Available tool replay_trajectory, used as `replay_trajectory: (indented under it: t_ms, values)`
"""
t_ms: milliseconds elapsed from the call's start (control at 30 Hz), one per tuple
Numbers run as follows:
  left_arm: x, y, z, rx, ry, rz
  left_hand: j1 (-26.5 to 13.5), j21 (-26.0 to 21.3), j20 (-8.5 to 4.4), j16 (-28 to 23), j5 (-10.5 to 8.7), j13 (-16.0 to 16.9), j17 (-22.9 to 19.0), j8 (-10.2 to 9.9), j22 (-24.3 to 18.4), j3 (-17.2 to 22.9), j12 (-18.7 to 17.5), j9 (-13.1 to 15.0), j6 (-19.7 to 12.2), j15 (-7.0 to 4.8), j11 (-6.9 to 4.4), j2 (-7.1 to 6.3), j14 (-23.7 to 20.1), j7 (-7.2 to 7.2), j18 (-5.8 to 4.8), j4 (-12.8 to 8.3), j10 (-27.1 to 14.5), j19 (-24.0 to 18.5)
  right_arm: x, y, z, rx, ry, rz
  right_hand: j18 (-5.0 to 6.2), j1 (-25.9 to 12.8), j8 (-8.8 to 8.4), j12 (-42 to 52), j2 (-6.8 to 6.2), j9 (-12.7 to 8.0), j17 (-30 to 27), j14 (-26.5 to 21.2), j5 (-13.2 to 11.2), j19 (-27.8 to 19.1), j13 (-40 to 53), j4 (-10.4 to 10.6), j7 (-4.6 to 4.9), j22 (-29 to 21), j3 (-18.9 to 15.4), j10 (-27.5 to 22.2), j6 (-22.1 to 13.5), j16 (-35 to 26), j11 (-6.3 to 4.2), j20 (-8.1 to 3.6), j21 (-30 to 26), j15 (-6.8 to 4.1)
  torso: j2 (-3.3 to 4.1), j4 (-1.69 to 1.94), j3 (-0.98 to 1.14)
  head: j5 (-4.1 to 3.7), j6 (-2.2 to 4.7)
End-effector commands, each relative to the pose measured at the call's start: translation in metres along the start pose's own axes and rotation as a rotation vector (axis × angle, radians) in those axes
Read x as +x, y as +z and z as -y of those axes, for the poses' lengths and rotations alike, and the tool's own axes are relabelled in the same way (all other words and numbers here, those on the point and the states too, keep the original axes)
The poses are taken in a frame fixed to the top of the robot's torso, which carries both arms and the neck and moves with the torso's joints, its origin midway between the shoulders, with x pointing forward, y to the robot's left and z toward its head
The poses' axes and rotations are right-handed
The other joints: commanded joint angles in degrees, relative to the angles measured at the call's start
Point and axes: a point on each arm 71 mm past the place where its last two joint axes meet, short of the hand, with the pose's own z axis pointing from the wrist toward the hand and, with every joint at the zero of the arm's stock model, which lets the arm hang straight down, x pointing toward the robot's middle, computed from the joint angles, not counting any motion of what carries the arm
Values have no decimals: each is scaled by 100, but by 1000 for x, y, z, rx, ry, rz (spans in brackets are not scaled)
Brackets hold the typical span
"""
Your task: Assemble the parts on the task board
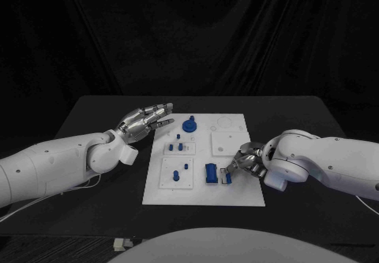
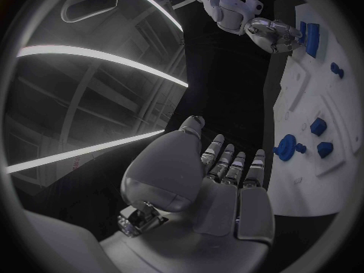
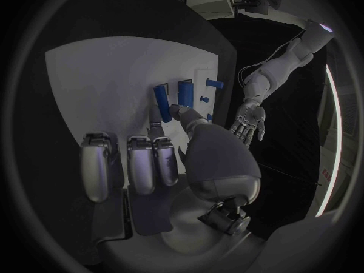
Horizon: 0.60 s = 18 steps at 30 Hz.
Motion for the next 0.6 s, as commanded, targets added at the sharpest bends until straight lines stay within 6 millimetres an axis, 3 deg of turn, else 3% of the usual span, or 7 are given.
replay_trajectory:
  t_ms: [33,133,600]
  values:
    - [1,0,0,9,-12,-13,51,16,5,19,26,4,4,23,-7,38,25,0,-46,29,43,-24,-6,246,-23,-3,-12,37,0,2,1,12,0,4,54,-93,29,30,6,-17,1272,548,-66,426,1510,50,4,1381,-13,632,-63,13,-1,42,-26,28,1,0,0,-4,1]
    - [2,0,0,8,-13,-13,51,16,5,19,26,4,4,23,-7,38,25,0,-46,29,43,-24,-6,246,-23,-3,-12,37,0,3,1,15,-1,5,53,-161,60,30,18,-28,1270,548,-304,427,1510,123,-1,1381,-43,632,-84,12,-4,42,-24,27,1,3,1,-9,1]
    - [2,0,-1,3,-15,-17,52,15,5,21,28,2,5,22,-12,48,17,-1,-51,33,45,-22,-6,246,-25,-8,-16,35,3,6,-1,20,-17,-5,55,-237,141,30,27,-76,1269,548,-809,424,1510,268,-7,1379,-100,632,-124,13,-8,38,-30,22,2,1,0,6,1]
